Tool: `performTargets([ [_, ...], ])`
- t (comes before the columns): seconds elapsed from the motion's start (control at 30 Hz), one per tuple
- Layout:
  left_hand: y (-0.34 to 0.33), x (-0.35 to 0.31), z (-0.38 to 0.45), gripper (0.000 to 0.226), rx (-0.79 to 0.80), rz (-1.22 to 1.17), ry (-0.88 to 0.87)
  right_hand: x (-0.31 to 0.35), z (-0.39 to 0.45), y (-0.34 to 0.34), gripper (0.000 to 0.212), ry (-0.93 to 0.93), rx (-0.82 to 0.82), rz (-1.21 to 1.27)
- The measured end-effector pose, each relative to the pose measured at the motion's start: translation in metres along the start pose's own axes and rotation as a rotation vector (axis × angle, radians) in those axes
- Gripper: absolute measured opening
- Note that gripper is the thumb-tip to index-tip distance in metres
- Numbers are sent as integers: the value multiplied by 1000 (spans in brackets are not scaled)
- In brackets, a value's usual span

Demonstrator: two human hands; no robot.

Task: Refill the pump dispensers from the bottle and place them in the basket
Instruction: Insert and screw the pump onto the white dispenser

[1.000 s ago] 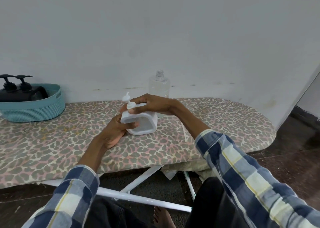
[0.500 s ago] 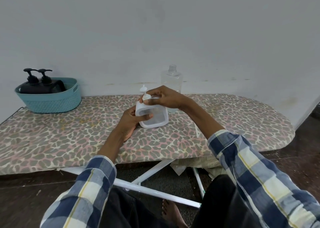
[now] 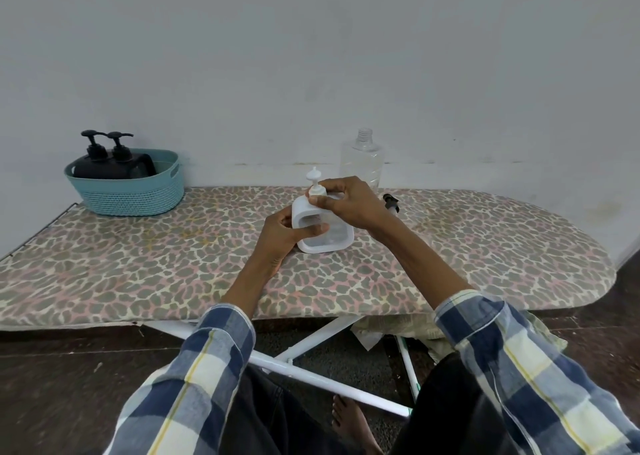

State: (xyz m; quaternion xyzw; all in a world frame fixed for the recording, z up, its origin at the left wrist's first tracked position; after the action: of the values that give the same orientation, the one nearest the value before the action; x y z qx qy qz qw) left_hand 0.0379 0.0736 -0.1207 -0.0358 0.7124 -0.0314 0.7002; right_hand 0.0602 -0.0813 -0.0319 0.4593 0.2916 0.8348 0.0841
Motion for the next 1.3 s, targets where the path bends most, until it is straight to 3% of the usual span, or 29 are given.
performTargets([
  [0.2,1,0,-1,52,-37,33,-18,2,-6,-4,28,-50,-111,-131],
  [0.37,-1,0,-3,52,-16,47,-17,7,-15,-2,27,-1,-159,-109],
  [0.43,-1,-2,-4,52,-29,86,-31,8,-18,7,36,41,-164,-37],
  [0.53,-2,-4,-4,49,-63,142,-59,21,-18,20,53,196,-140,-102],
  [0.67,-2,-6,-4,48,-103,236,-115,56,-6,21,40,474,90,-484],
  [0.77,0,-4,-4,50,-115,259,-118,59,7,15,43,413,328,-642],
  [0.87,1,-3,-3,50,-117,265,-110,57,16,18,52,389,400,-720],
  [1.2,0,-5,-6,49,-116,280,-97,60,21,27,45,325,259,-723],
  [1.3,0,-5,-5,47,-118,284,-97,63,22,29,31,270,209,-705],
])
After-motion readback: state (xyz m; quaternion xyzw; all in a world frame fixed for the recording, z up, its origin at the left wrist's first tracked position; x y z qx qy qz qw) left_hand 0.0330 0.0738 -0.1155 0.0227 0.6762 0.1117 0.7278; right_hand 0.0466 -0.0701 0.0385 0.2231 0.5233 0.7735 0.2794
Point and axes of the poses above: each hand's wrist, its own z-axis towards the middle knuckle, its own y-axis out of the back of the hand, x = y × z, the point moved 7 cm from there along z, towards the middle knuckle, and after that the axes turned 8 degrees about y, right-handed, at the moved point
